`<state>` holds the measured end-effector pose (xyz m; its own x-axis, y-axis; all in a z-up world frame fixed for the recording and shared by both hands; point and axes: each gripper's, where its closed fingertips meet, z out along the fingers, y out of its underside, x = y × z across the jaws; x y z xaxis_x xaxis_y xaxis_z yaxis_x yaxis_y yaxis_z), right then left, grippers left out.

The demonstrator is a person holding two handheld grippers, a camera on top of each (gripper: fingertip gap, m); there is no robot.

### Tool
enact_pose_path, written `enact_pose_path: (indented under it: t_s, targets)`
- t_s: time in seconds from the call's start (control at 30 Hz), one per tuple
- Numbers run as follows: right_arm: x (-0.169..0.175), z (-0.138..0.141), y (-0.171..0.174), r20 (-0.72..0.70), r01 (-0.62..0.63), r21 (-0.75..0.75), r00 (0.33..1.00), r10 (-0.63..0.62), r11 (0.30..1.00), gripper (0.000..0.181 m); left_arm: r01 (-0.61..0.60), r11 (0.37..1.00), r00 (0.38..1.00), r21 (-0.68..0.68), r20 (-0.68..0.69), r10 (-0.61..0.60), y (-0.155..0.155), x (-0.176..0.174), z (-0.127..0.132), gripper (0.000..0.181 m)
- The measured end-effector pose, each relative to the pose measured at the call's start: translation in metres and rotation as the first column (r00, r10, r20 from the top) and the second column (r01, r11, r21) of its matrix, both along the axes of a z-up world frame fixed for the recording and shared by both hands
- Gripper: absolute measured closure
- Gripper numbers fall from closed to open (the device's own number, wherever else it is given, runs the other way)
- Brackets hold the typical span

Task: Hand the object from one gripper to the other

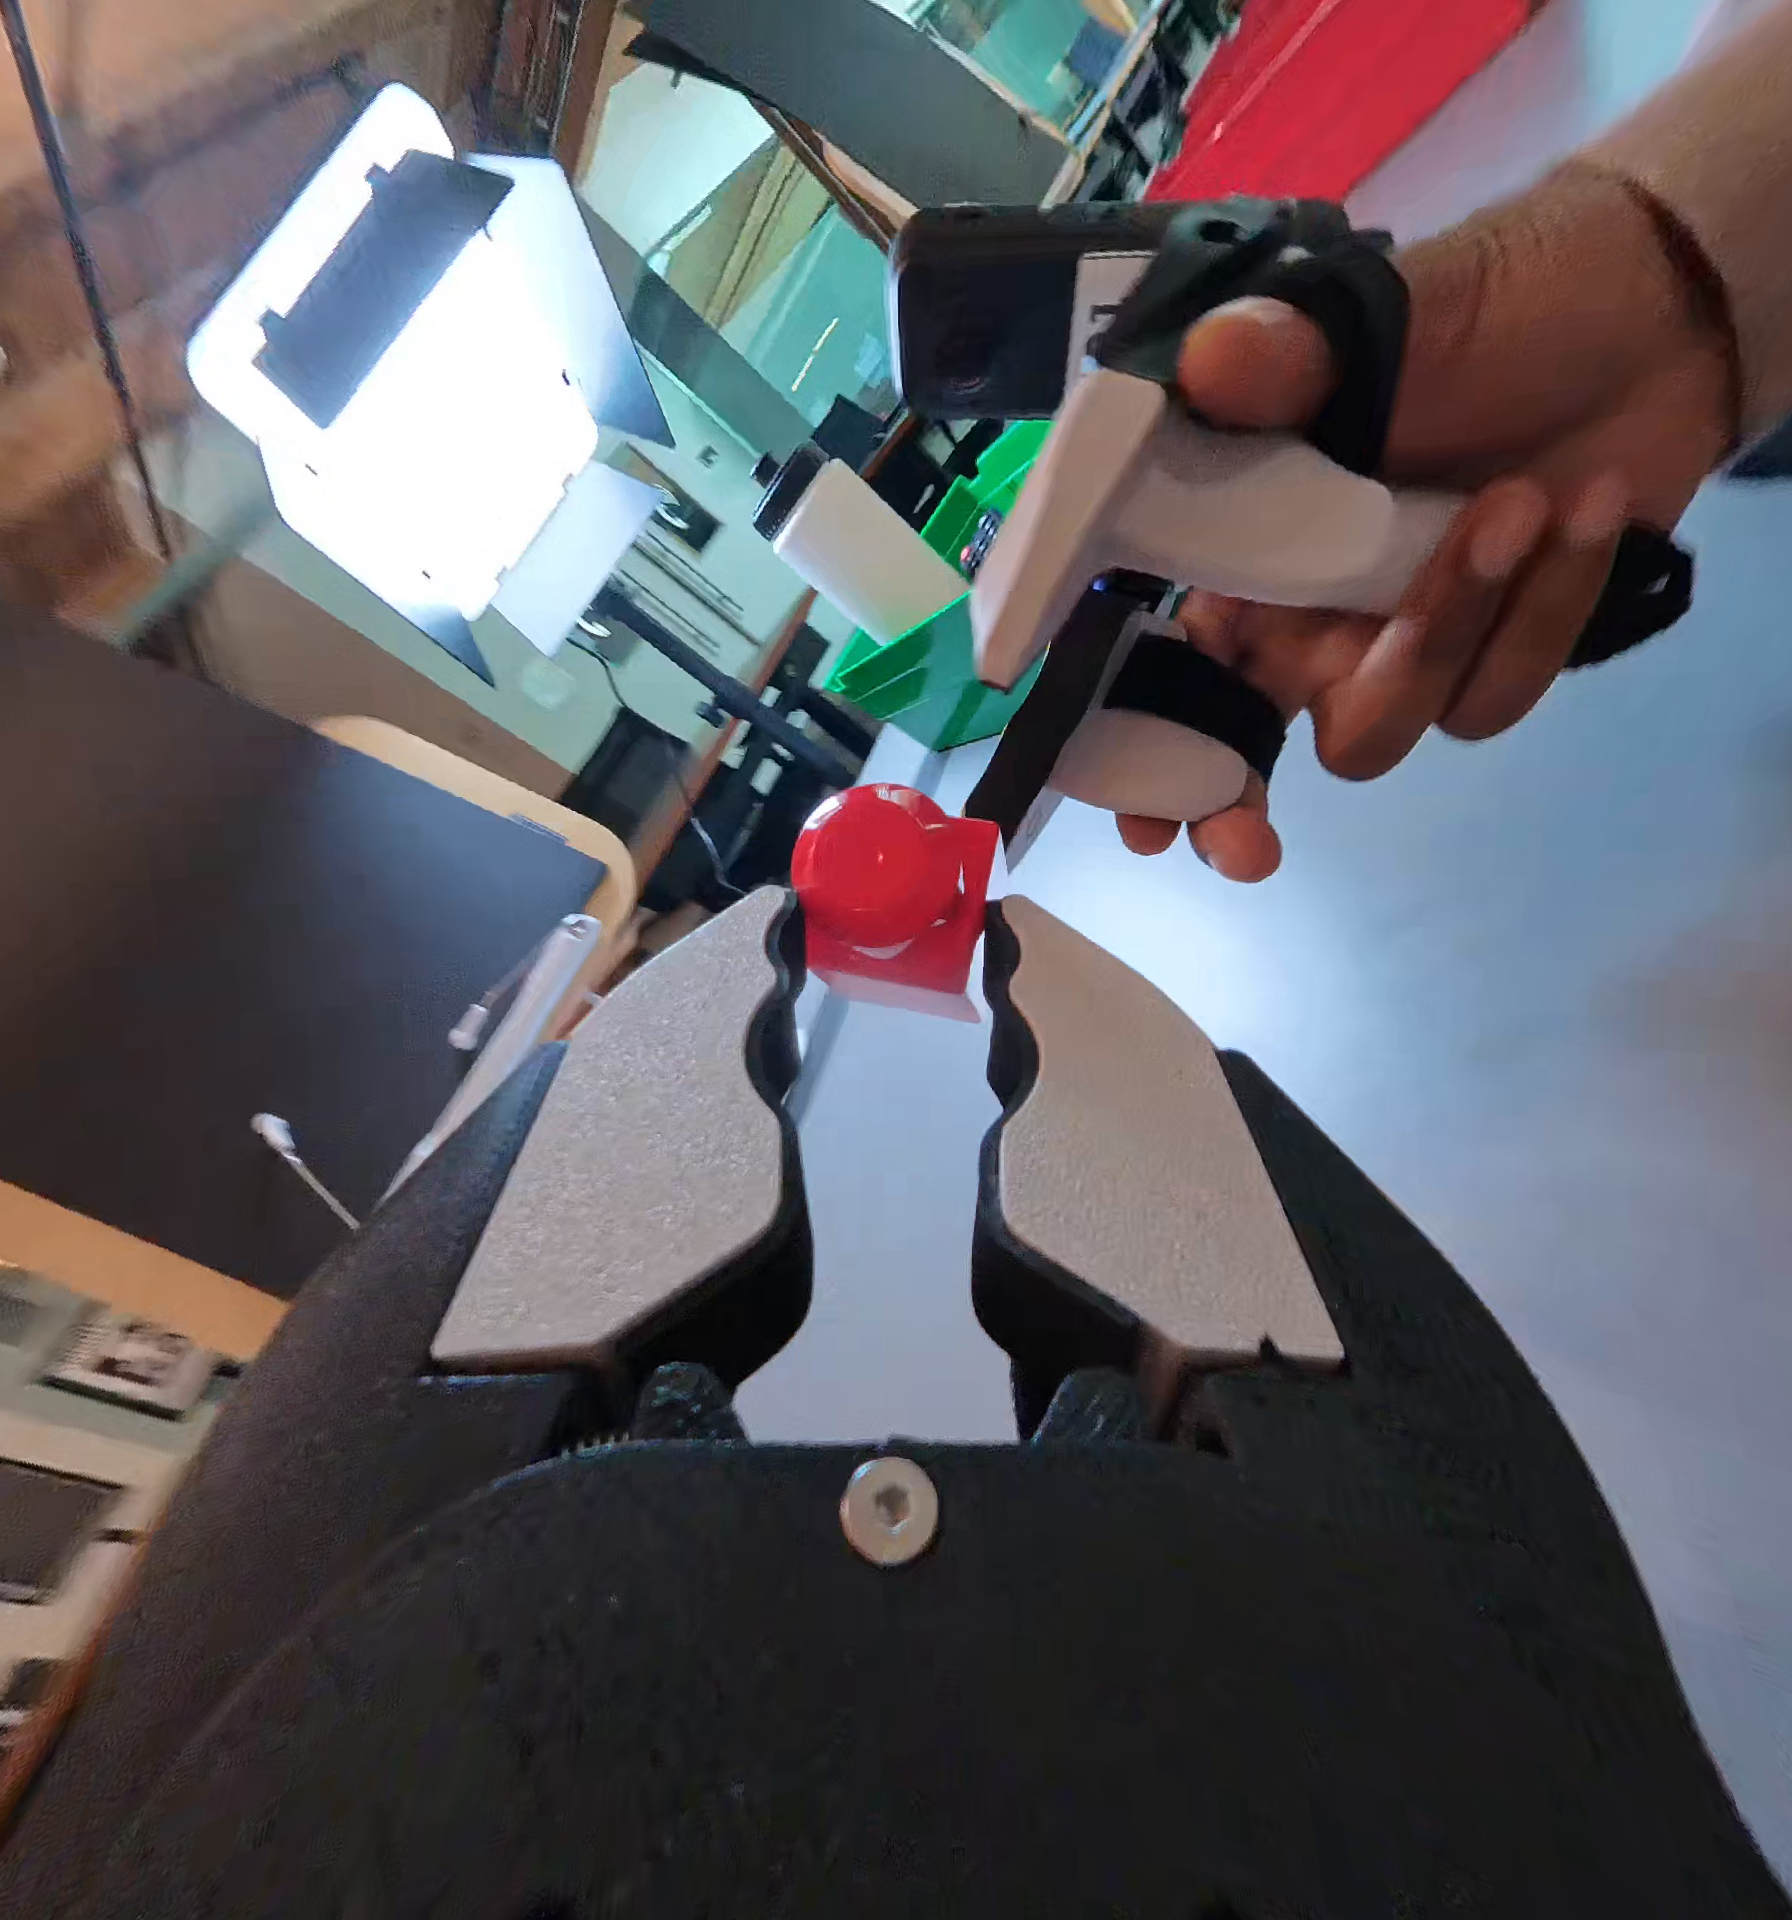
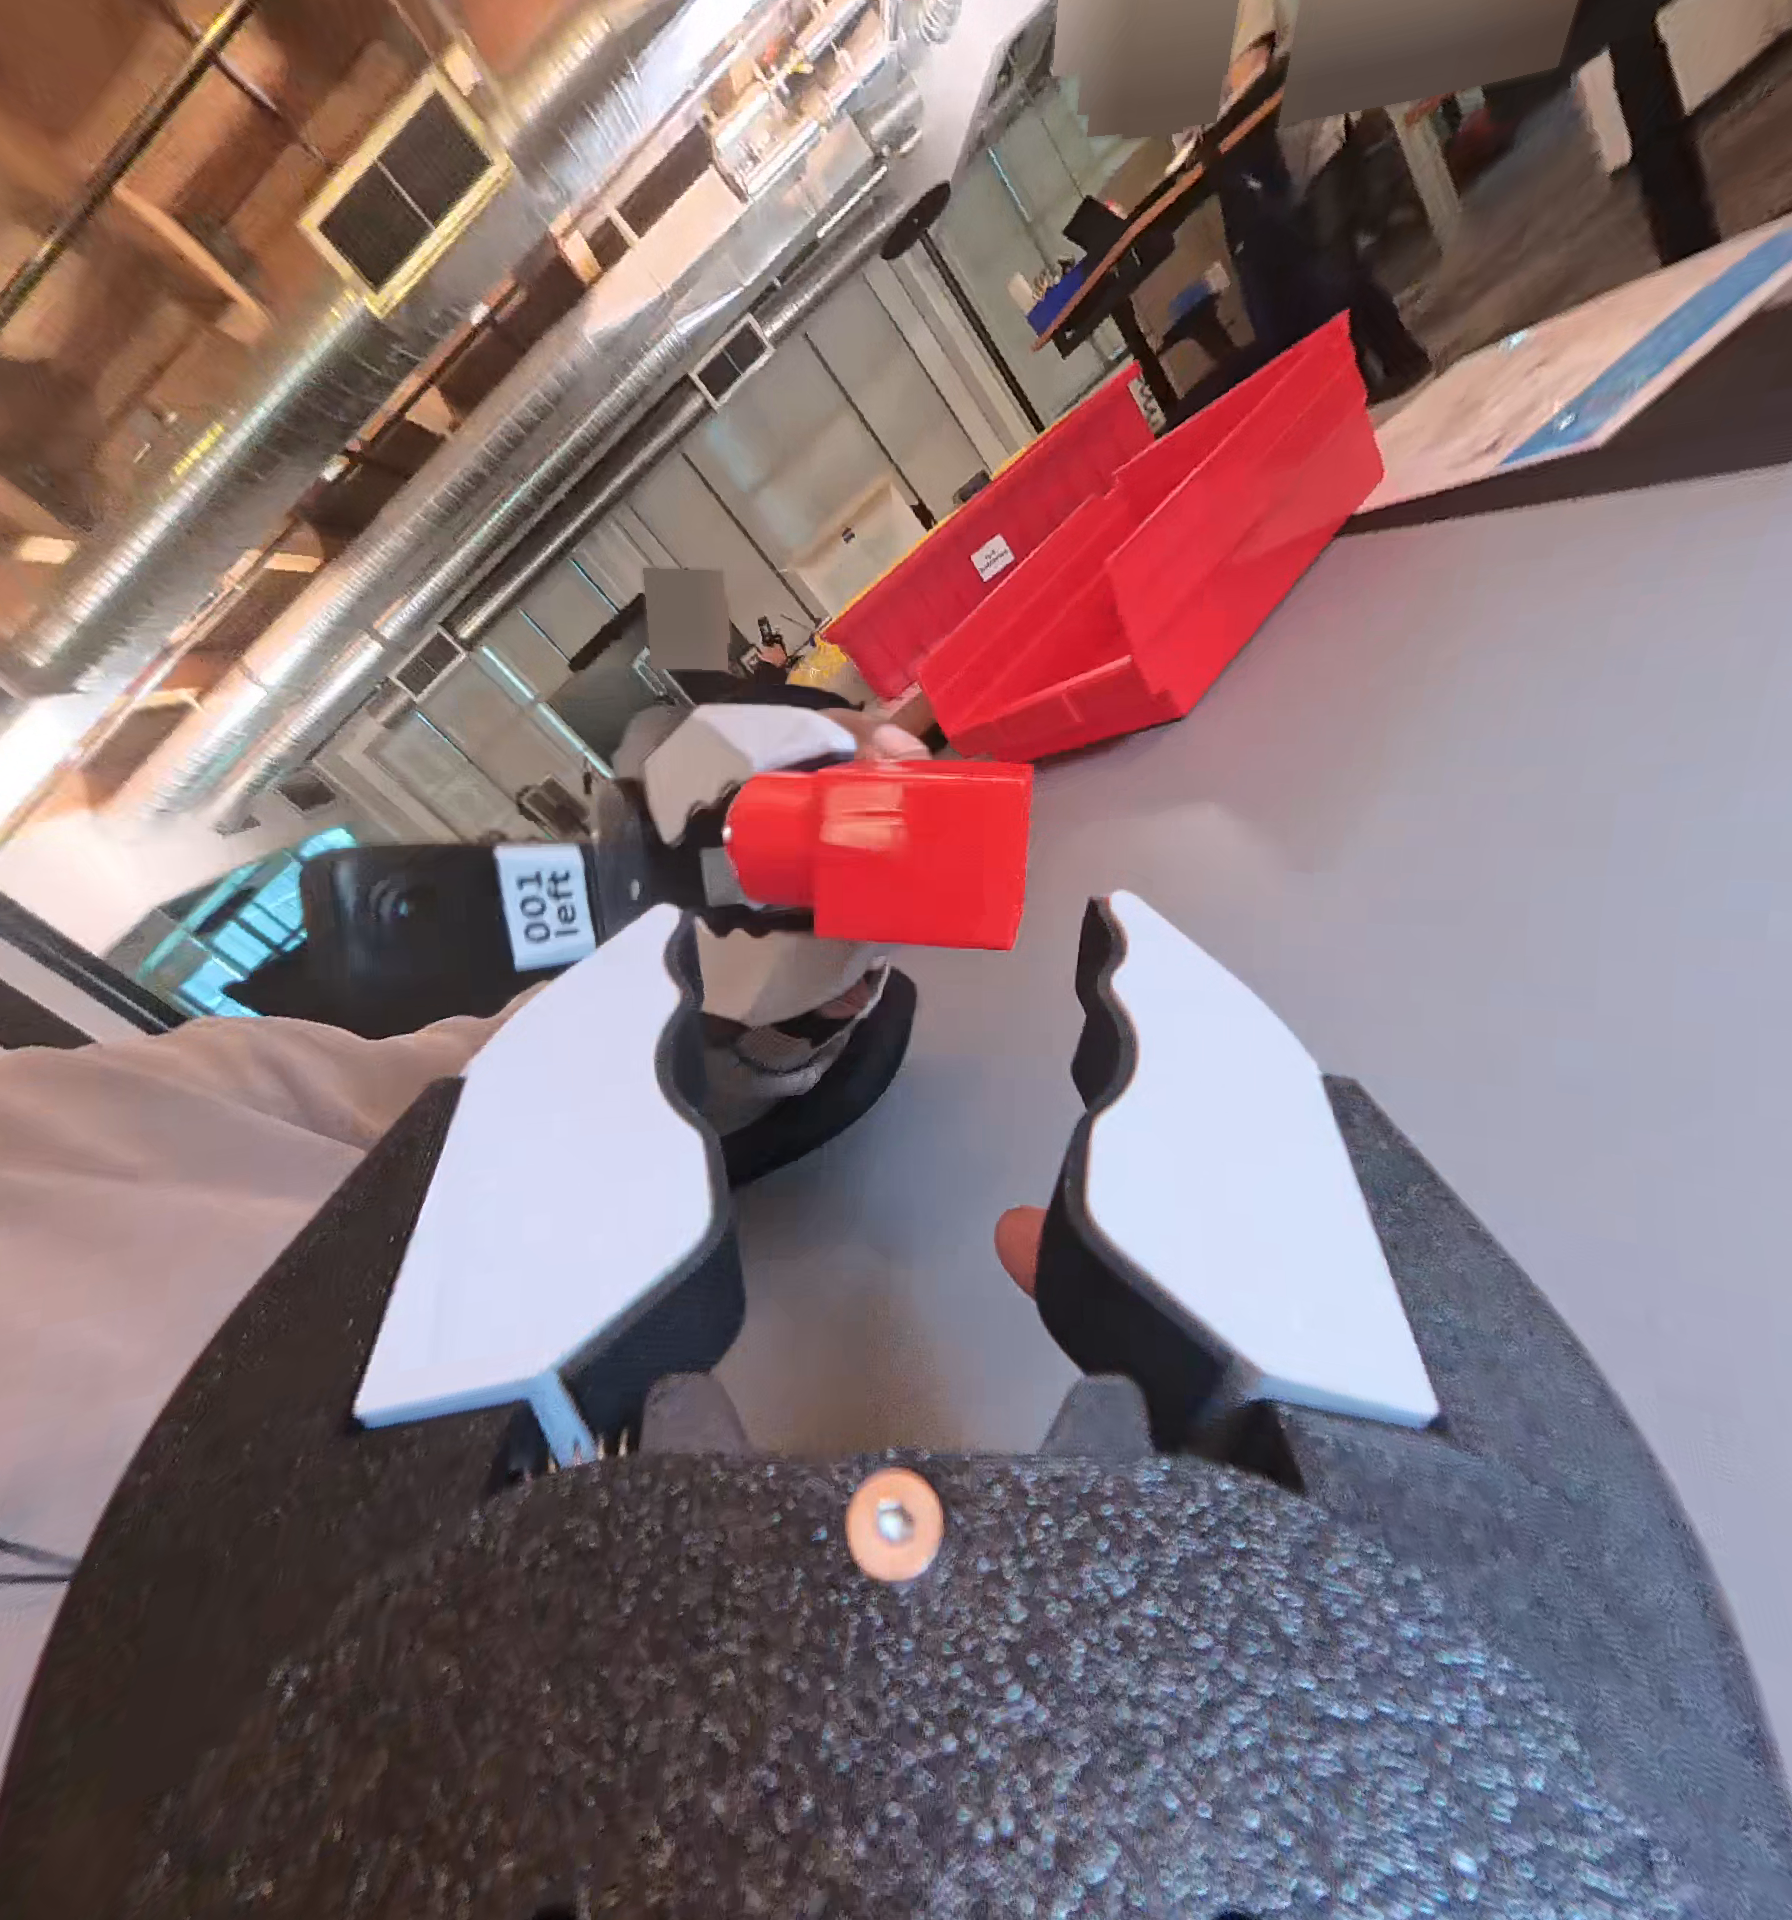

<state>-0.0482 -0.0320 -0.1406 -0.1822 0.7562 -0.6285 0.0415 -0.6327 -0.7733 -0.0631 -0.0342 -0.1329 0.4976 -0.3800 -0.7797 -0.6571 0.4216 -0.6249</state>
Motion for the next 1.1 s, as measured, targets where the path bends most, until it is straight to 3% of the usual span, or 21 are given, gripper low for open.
enact_pose_path:
  t_s: [0.17,0.3,0.37,0.47,0.53,0.57,0.6,0.67,0.73,0.8,0.87,0.93,1.03,1.1]
  targets:
    - [-0.011,-0.011,-0.017,0.073,-0.013,0.111,0.997,0.005,0.994,0.103,0.002,0.984,0.968,0.178,-0.248,0.043,-0.008,0.018,-0.014,0.148]
    - [-0.008,-0.011,-0.022,0.089,-0.035,0.247,0.996,0.014,0.968,0.113,0.043,0.971,0.953,0.234,-0.300,0.031,-0.015,0.027,-0.014,0.148]
    - [-0.004,-0.009,-0.018,0.082,-0.021,0.379,0.997,-0.011,0.925,0.113,0.079,0.983,0.970,0.167,-0.240,-0.037,-0.017,0.028,-0.014,0.150]
    - [0.006,0.003,-0.009,0.012,0.058,0.590,0.997,-0.081,0.805,0.113,0.152,0.985,0.988,-0.078,0.015,-0.151,-0.014,0.017,-0.009,0.150]
    - [0.013,0.013,-0.007,-0.049,0.118,0.698,0.992,-0.117,0.707,0.113,0.296,0.893,0.929,-0.339,0.321,-0.186,-0.010,0.011,-0.009,0.147]
    - [0.015,0.015,-0.007,-0.071,0.143,0.749,0.988,-0.136,0.647,0.114,0.425,0.792,0.844,-0.439,0.507,-0.173,-0.010,0.009,-0.006,0.145]
    - [0.016,0.017,-0.009,-0.085,0.156,0.801,0.985,-0.148,0.578,0.113,0.577,0.656,0.721,-0.487,0.681,-0.128,-0.011,0.008,0.000,0.143]
    - [0.015,0.015,-0.017,-0.103,0.162,0.893,0.982,-0.159,0.420,0.113,0.810,0.380,0.469,-0.446,0.882,0.036,-0.011,0.005,0.009,0.137]
    - [0.013,0.013,-0.028,-0.113,0.152,0.953,0.981,-0.158,0.263,0.113,0.912,0.192,0.335,-0.361,0.929,0.156,-0.014,0.007,0.009,0.138]
    - [0.011,0.012,-0.037,-0.131,0.150,0.982,0.979,-0.158,0.117,0.113,0.939,0.078,0.315,-0.335,0.928,0.196,-0.022,0.016,0.004,0.137]
    - [0.010,0.011,-0.042,-0.147,0.150,0.989,0.976,-0.159,0.007,0.113,0.941,-0.021,0.335,-0.337,0.923,0.189,-0.035,0.028,0.002,0.132]
    - [0.009,0.008,-0.043,-0.155,0.143,0.986,0.974,-0.163,-0.081,0.113,0.933,-0.072,0.359,-0.352,0.916,0.176,-0.045,0.040,-0.001,0.131]
    - [0.007,0.001,-0.044,-0.147,0.115,0.976,0.974,-0.170,-0.187,0.113,0.921,-0.034,0.389,-0.388,0.911,0.134,-0.048,0.046,-0.005,0.141]
    - [0.005,-0.002,-0.039,-0.128,0.096,0.981,0.972,-0.197,-0.167,0.113,0.896,0.029,0.440,-0.444,0.894,0.087,-0.045,0.045,-0.008,0.142]
